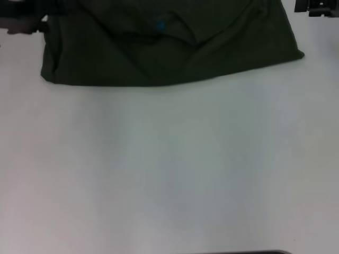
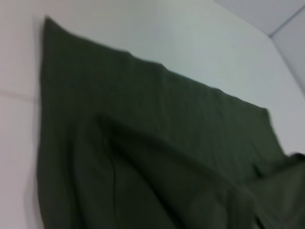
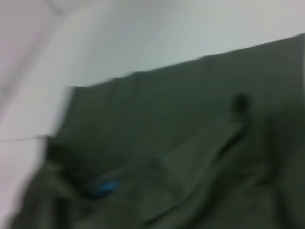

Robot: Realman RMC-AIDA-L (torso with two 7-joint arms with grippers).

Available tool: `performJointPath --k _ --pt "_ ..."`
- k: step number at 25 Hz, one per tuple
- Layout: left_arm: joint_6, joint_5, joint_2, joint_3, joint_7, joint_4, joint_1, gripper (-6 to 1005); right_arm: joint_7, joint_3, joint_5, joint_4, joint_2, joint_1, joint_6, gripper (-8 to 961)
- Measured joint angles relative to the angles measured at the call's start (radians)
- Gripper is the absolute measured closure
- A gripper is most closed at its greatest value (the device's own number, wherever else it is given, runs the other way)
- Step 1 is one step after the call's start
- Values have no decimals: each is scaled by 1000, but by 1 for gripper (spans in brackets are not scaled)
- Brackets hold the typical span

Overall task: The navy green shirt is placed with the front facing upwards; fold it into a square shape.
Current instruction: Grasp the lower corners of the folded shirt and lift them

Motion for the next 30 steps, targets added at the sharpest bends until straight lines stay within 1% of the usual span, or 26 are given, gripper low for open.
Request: performJointPath --k 1,4,7,9,11,15,17,19,24,30 --pt "42 -9 9 -20 0 0 9 63 -42 20 54 3 3 -25 -42 339" --pt "109 -41 37 -59 -2 16 39 62 -138 43 214 6 7 -111 -116 339" --pt "128 -64 58 -75 -11 39 71 62 -230 58 331 9 18 -191 -144 340" --pt "129 -71 63 -83 -18 50 88 62 -287 73 391 18 27 -238 -151 340" --pt "121 -73 64 -90 -26 69 104 62 -308 81 411 38 30 -265 -154 340" --pt "77 -71 62 -91 -43 116 113 63 -308 87 383 81 20 -283 -155 340" --pt "39 -67 58 -86 -52 146 111 63 -307 93 369 87 20 -286 -148 340" --pt "-9 -65 49 -73 -64 167 107 63 -306 94 361 87 20 -287 -136 339" --pt "-111 -65 16 -16 -62 164 96 62 -305 95 350 88 19 -288 -111 339" --pt "-186 -66 6 24 -51 172 89 63 -309 95 350 88 27 -286 -92 339"
